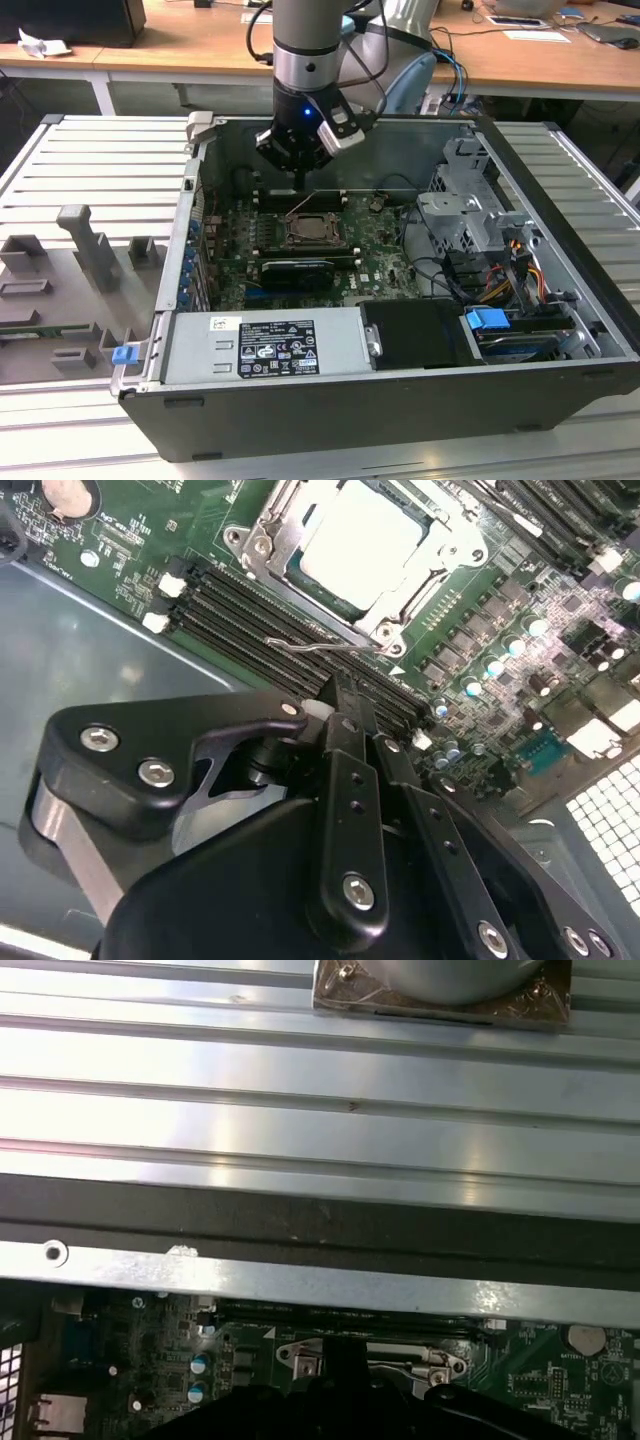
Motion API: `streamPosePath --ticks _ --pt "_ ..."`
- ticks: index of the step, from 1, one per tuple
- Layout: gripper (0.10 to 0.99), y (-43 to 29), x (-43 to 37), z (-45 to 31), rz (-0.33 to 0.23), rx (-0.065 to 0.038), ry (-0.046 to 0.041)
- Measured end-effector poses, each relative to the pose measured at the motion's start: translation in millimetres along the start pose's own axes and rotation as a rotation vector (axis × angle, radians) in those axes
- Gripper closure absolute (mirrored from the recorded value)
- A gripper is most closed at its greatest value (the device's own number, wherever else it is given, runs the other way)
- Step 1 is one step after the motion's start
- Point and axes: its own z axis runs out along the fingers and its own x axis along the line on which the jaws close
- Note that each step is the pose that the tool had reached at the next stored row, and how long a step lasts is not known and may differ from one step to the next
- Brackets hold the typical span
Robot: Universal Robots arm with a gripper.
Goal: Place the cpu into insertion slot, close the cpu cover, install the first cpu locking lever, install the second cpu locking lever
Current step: 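Install the first cpu locking lever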
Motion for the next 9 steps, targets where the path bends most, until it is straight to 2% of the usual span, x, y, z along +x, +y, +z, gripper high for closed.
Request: streamPosePath --ticks 1,3,6,9 --pt "0.98 -0.4 0.0 0.6 0.0 -0.006 -0.0006" --pt "0.98 -1.2 0.0 2.5 0.0 -0.011 -0.0029" --pt "0.98 -1.7 -1.4 6.6 0.0 -0.01 -0.0042" --pt "0.98 -2.3 -6.8 10.2 0.0 -0.01 -0.0042"
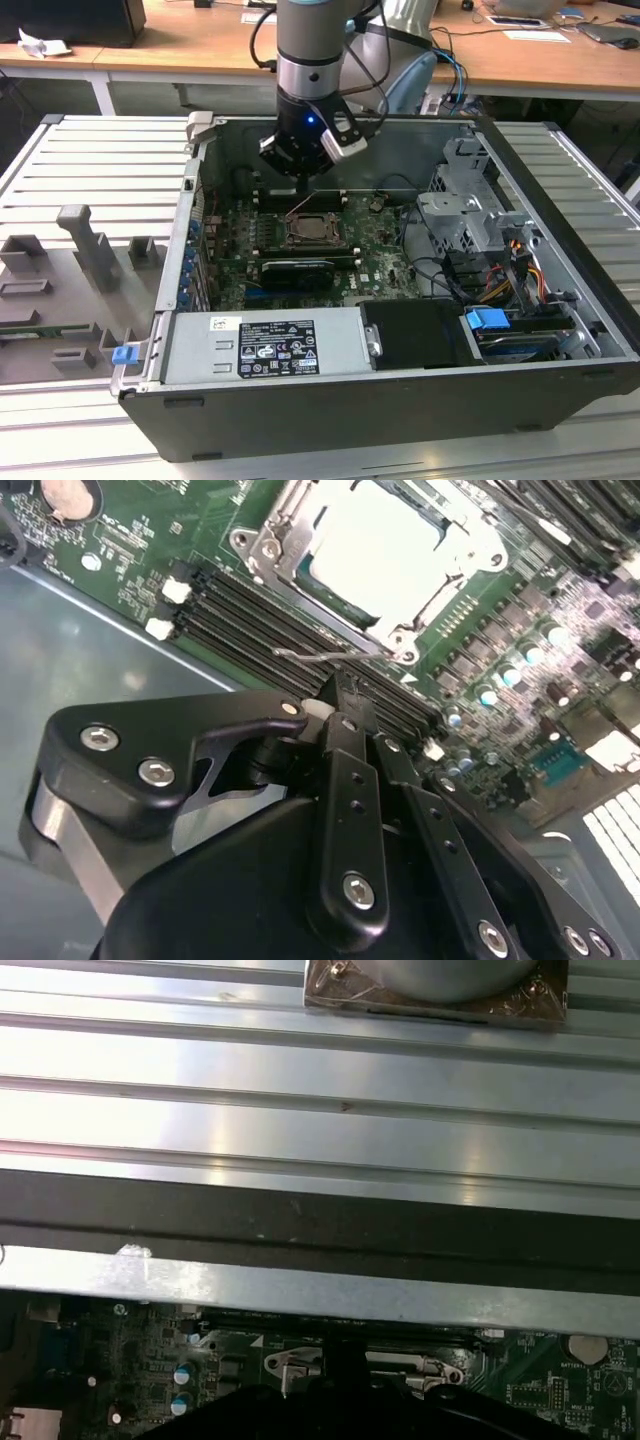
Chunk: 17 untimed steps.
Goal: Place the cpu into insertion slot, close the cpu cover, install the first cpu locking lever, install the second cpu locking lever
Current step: 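Install the first cpu locking lever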
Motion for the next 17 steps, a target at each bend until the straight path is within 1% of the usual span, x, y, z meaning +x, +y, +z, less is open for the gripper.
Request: streamPosePath --ticks 5,6,7,13,16,17 --pt "0.98 -0.9 -7.2 4.5 0.0 0.0 0.0" --pt "0.98 -1.2 -8.8 6.2 0.001 -0.002 -0.0003" --pt "0.98 -1.3 -9.2 6.9 0.002 -0.005 -0.0005" --pt "0.98 -1.9 -11.5 10.8 0.013 -0.008 -0.0017" --pt "0.98 -2.7 -17.5 14.3 0.013 -0.008 -0.0017" --pt "0.98 -2.8 -18.1 14.8 0.013 -0.008 -0.0017"
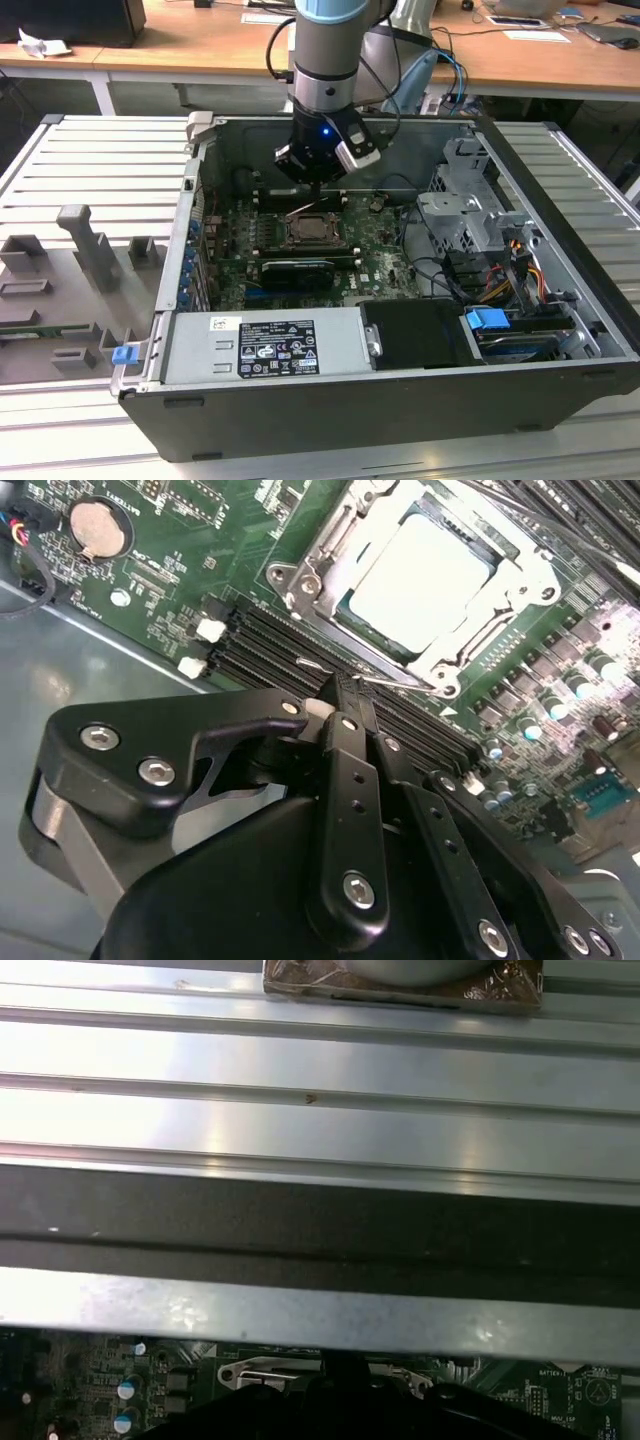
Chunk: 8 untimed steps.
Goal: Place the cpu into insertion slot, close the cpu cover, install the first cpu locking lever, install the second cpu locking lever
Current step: 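Install the first cpu locking lever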
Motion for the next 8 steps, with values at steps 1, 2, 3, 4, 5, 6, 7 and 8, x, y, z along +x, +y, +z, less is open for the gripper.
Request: streamPosePath --ticks 1,2,3,4,5,6,7,8 --pt "0.98 -0.1 -0.6 0.8 0.0 0.0 0.0" --pt "0.98 -0.2 -0.8 1.6 0.0 0.0 0.0" --pt "0.98 -0.3 -1.1 2.4 0.0 0.0 0.0" --pt "0.98 -0.4 -1.4 3.2 0.0 0.0 0.0" --pt "0.98 -0.5 -2.0 4.1 0.0 0.0 0.0" --pt "0.98 -0.7 -2.9 5.1 0.0 0.0 -0.0001" --pt "0.98 -0.8 -3.7 5.8 0.0 0.0 -0.0001" --pt "0.98 -1.0 -5.1 7.2 0.0 0.0 -0.0001"
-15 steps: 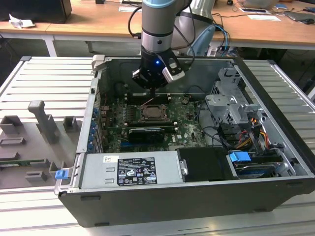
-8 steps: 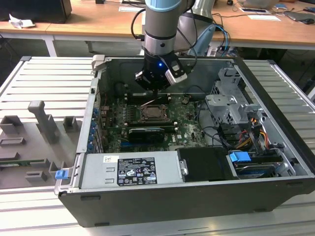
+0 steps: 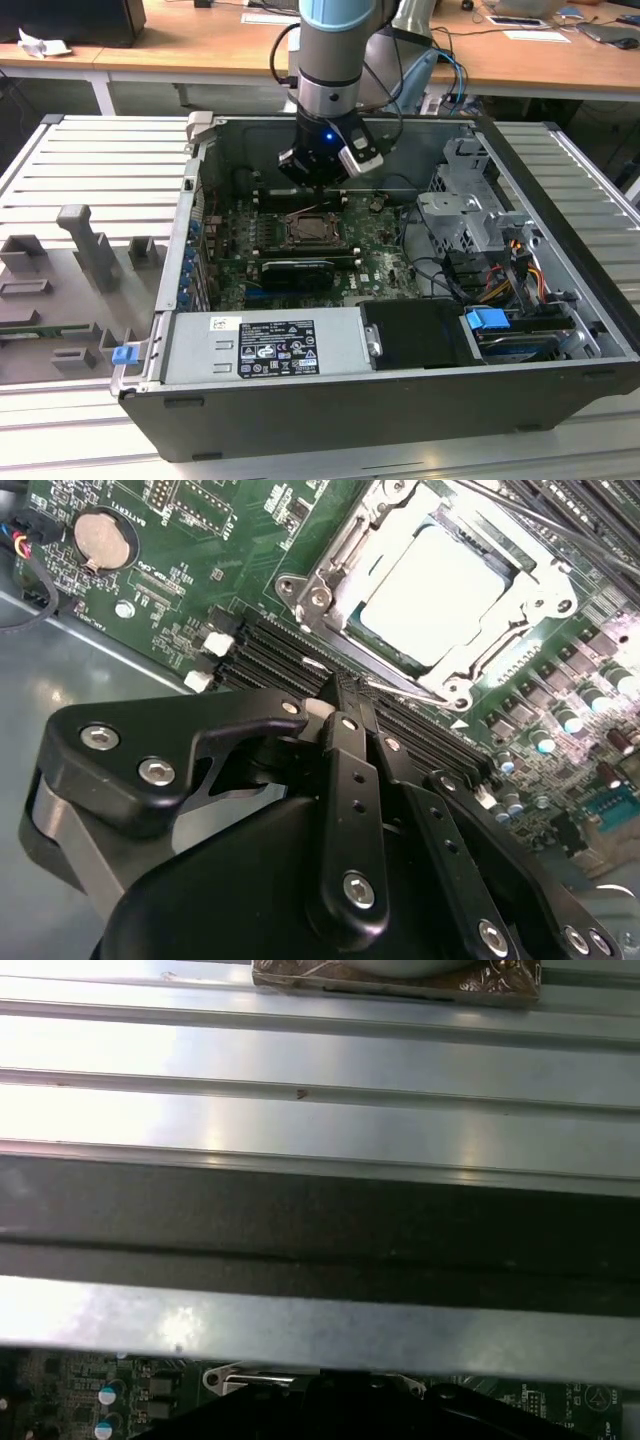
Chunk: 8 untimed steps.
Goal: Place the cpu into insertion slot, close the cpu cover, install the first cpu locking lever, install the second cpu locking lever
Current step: 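Install the first cpu locking lever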
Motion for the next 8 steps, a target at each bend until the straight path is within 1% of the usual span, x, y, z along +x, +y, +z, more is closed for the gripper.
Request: streamPosePath --ticks 4,8 --pt "0.98 -0.6 -2.5 5.0 0.0 0.0 0.0001" --pt "0.98 -1.1 -4.1 7.9 0.0 0.0 0.0"
